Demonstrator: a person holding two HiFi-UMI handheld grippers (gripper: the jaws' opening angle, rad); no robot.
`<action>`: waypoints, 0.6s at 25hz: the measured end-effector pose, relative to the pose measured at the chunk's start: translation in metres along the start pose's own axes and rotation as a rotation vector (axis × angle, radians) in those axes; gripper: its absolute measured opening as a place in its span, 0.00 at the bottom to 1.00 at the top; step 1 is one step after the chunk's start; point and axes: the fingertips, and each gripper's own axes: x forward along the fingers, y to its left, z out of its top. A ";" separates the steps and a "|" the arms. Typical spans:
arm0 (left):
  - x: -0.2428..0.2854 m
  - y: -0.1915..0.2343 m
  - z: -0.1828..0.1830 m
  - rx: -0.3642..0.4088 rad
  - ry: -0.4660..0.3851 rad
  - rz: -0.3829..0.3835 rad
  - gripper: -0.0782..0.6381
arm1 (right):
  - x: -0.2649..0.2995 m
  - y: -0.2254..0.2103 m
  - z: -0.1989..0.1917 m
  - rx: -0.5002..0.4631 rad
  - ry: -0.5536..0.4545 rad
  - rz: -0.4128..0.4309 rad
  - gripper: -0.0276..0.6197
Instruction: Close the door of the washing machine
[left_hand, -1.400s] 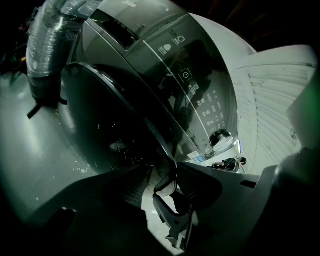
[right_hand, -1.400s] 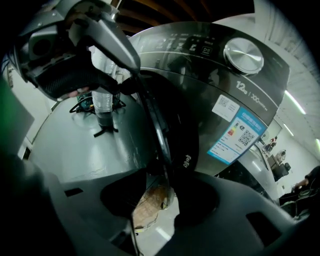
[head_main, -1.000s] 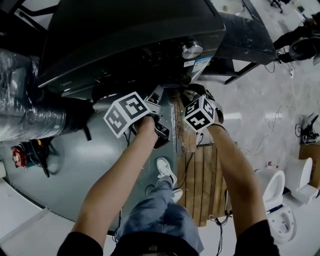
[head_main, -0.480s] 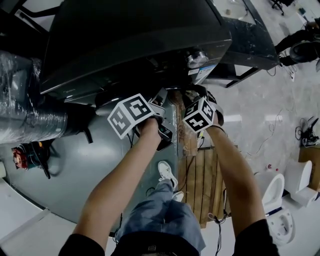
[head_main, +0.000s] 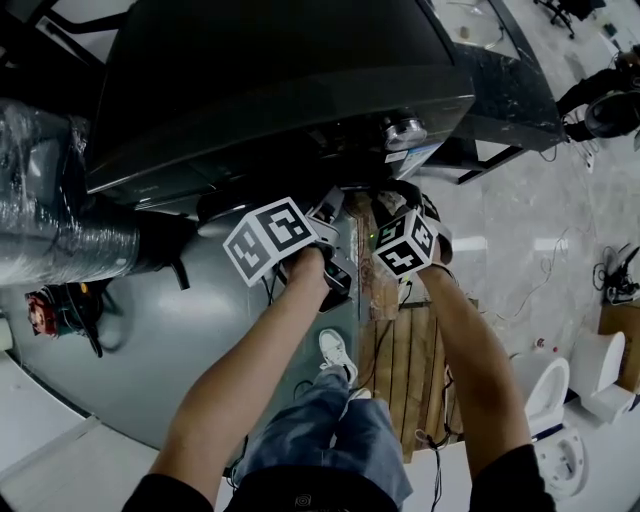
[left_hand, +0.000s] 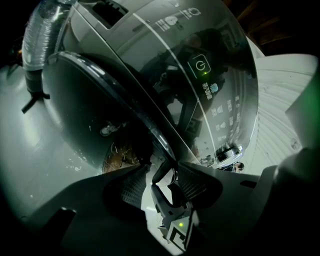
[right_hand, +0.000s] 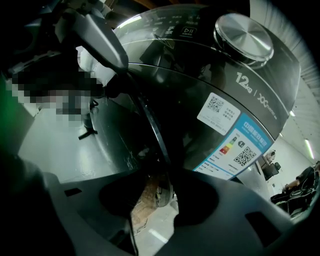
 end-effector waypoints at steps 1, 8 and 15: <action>0.001 0.000 0.000 0.001 0.001 -0.002 0.40 | 0.001 -0.001 0.000 0.004 0.009 0.001 0.33; 0.002 0.001 0.002 -0.011 -0.007 -0.010 0.41 | 0.004 0.000 0.002 -0.021 -0.004 0.023 0.33; 0.004 0.001 0.002 0.006 0.007 0.011 0.41 | -0.001 -0.002 0.002 0.013 0.009 0.019 0.32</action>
